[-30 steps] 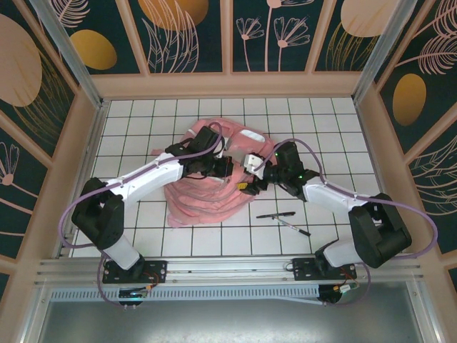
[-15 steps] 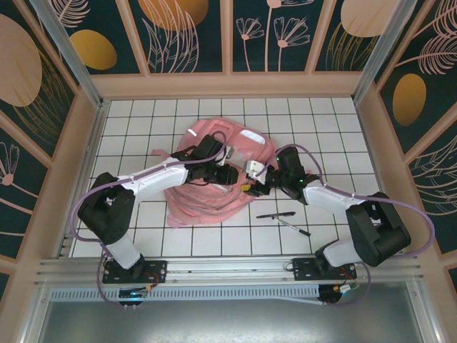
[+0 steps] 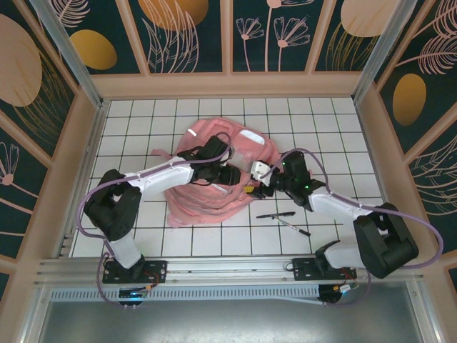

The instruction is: Pack the student bag

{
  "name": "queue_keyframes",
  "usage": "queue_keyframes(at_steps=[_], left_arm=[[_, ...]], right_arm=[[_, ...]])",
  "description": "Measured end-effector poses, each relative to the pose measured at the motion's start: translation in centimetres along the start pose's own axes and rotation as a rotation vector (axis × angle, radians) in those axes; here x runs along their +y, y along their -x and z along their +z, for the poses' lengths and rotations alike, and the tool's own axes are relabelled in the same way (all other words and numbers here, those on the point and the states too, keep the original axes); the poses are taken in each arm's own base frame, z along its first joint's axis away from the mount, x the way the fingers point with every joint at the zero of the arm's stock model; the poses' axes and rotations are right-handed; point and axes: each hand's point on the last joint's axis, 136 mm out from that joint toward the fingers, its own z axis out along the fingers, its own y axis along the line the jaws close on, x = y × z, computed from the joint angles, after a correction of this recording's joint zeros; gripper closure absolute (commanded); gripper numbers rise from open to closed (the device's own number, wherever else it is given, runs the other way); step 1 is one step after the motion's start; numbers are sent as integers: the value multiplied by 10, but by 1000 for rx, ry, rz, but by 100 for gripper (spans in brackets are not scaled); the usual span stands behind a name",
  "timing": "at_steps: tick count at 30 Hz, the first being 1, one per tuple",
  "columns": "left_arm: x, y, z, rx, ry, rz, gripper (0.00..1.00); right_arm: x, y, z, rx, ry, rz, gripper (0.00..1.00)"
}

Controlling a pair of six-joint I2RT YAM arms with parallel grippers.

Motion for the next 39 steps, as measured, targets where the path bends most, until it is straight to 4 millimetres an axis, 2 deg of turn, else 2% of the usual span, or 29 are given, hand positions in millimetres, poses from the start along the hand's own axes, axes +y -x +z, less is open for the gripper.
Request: queue_keyframes(at_steps=[3, 8, 14, 16, 18, 19, 21, 28, 35, 39], left_arm=[[3, 3, 2, -18, 54, -16, 51], [5, 12, 4, -45, 121, -27, 48], [8, 15, 18, -49, 185, -64, 45], [10, 16, 18, -59, 194, -93, 55], [10, 16, 18, -68, 199, -117, 81], [8, 17, 18, -74, 199, -126, 87], [8, 19, 17, -90, 211, -133, 100], [7, 26, 4, -103, 229, -122, 100], [1, 40, -42, -155, 181, -134, 100], [2, 42, -54, -154, 155, -149, 100]], right_arm=[[-15, 1, -11, -16, -95, 32, 33], [-40, 19, -27, -85, -213, 53, 33], [-42, 23, -30, -123, -240, 93, 32], [-41, 21, -30, -123, -238, 107, 32], [-41, 21, -30, -123, -236, 116, 32], [-41, 21, -30, -124, -235, 116, 33], [-39, 20, -29, -122, -225, 119, 32], [-22, 19, -25, -120, -134, 118, 32], [14, 30, 6, -99, 79, 55, 34], [27, 35, 18, -138, 131, 39, 35]])
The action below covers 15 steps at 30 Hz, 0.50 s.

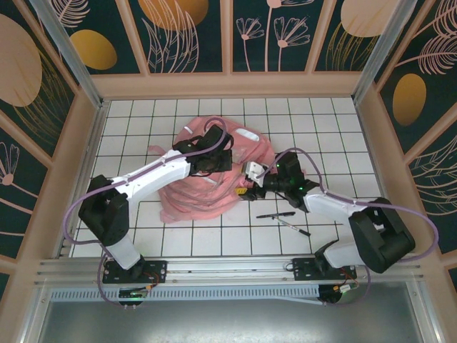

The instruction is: Pack the student bag

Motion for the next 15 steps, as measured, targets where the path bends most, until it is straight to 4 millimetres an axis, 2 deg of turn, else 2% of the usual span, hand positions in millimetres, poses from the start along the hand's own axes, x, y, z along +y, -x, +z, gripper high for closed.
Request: queue_keyframes(at_steps=[7, 10, 13, 15], left_arm=[[-2, -3, 2, 27, -40, -12, 100], [-3, -6, 4, 35, -56, -19, 100], [-4, -6, 4, 39, -69, -26, 100], [-4, -5, 4, 43, -73, -36, 100]], right_arm=[[3, -13, 20, 10, 34, -20, 43], [1, -12, 27, 16, 38, -49, 45], [2, -13, 35, 33, 30, -81, 50], [4, -16, 40, 49, 28, -95, 58]])
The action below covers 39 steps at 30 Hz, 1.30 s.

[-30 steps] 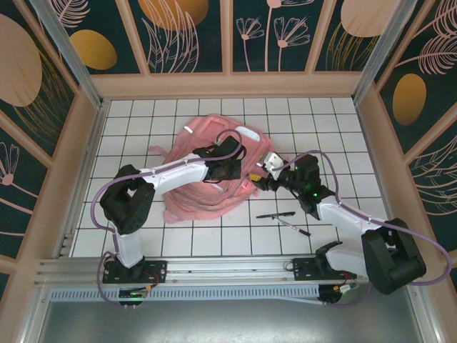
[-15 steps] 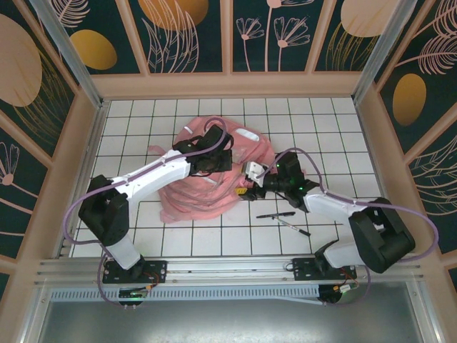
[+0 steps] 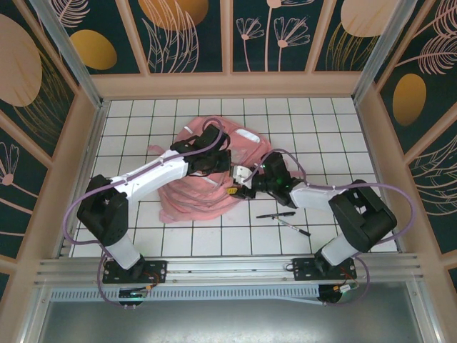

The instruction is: Pack the student bag

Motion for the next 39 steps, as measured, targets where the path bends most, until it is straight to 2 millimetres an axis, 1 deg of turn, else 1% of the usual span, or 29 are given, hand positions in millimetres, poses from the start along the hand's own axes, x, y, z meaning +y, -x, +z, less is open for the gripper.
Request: queue_keyframes(at_steps=[1, 3, 5, 7, 8, 11, 16, 20, 23, 24, 25, 27, 30, 31, 32, 35, 37, 39], left_arm=[[0, 0, 0, 1, -1, -3, 100], [2, -3, 1, 8, -6, -11, 100], [2, -4, 1, 12, -13, -19, 100], [3, -2, 0, 5, -20, -27, 100], [3, -1, 0, 4, -20, -33, 100], [2, 0, 0, -1, -28, -44, 100], [-3, 3, 0, -5, -50, -57, 100], [-9, 5, 3, 10, -64, -70, 100], [-10, 4, 12, 40, -52, -74, 100], [-10, 3, 15, 52, -46, -77, 100], [-10, 2, 19, 66, -40, -79, 100], [-10, 1, 26, 85, -37, -83, 100], [-14, 1, 32, 100, -46, -85, 100], [-17, 3, 33, 97, -55, -85, 95], [-20, 7, 33, 92, -72, -84, 93], [-31, 21, 29, 51, -125, -69, 89], [-36, 28, 24, 30, -152, -60, 87], [-37, 35, 16, 7, -178, -51, 83]], right_arm=[[1, -2, 2, 7, 1, -5, 63], [3, -6, 6, 27, -4, -17, 77], [5, -7, 8, 41, -9, -25, 89], [8, -7, 10, 43, -2, -36, 98], [10, -5, 10, 43, 0, -43, 100], [16, 1, 9, 42, 3, -60, 100], [31, 18, 10, 30, 4, -71, 100], [45, 29, 18, 18, -3, -42, 100], [48, 33, 27, 20, -38, -2, 99], [49, 33, 30, 21, -49, 12, 97], [50, 33, 34, 23, -64, 33, 91], [53, 34, 40, 17, -83, 65, 85], [66, 41, 44, -17, -73, 84, 74], [71, 41, 44, -26, -59, 83, 68], [80, 41, 43, -34, -32, 72, 65], [104, 44, 35, -43, 69, 11, 60], [108, 45, 25, -33, 109, -44, 59], [104, 46, 13, -18, 115, -101, 59]])
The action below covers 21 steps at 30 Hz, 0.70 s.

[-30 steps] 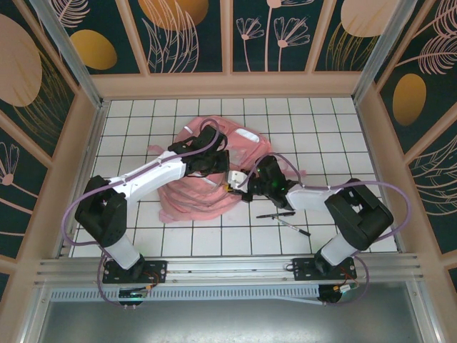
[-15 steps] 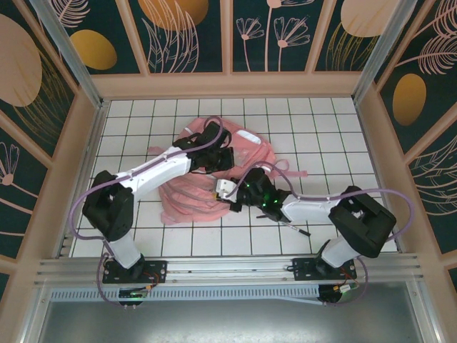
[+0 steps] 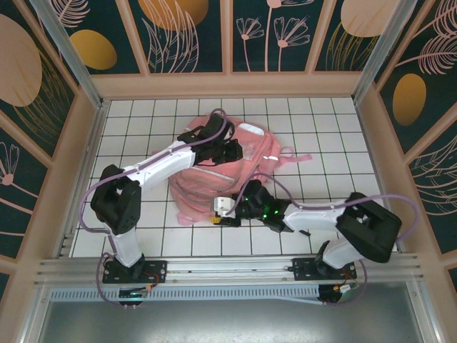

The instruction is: Pack the student bag

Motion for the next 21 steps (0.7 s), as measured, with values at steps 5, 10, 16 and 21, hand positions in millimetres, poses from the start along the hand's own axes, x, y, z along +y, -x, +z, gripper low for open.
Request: queue_keyframes(at_steps=[5, 10, 16, 21], left_arm=[[-3, 5, -35, -47, -38, 38, 67], [-4, -6, -70, -89, -68, 98, 63], [28, -44, -84, -77, -46, 171, 56], [53, -79, -95, -89, -71, 315, 51]], right_arm=[[-33, 1, -39, 24, -89, -98, 57], [-75, -16, -67, 89, -204, -139, 53], [-87, -51, -48, 233, -107, -127, 51], [-90, -68, -30, 278, -64, -96, 52]])
